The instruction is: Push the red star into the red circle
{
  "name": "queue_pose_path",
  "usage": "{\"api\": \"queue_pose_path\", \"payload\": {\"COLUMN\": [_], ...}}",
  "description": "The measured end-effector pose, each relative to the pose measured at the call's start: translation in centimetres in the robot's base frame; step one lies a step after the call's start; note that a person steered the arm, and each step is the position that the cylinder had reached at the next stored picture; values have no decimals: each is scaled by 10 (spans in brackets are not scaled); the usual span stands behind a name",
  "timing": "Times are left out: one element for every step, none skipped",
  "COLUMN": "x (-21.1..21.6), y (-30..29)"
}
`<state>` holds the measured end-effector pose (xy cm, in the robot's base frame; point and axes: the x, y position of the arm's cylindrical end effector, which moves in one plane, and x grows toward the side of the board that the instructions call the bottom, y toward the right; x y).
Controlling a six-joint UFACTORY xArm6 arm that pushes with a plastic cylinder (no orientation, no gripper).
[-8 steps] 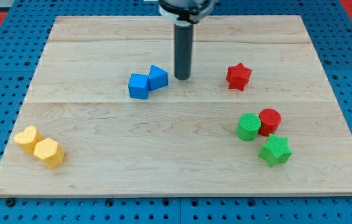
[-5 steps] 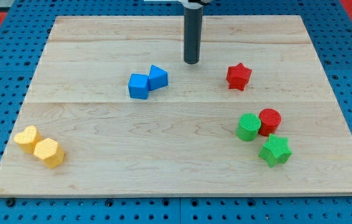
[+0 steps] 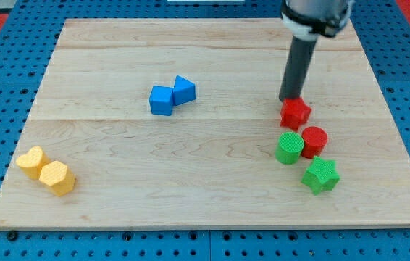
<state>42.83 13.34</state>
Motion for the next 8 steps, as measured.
{"api": "queue_pose_path", "payload": {"x": [17, 12, 0, 8, 17, 18, 13, -31], "y": [-3, -2, -6, -6, 20, 28, 14, 1]}}
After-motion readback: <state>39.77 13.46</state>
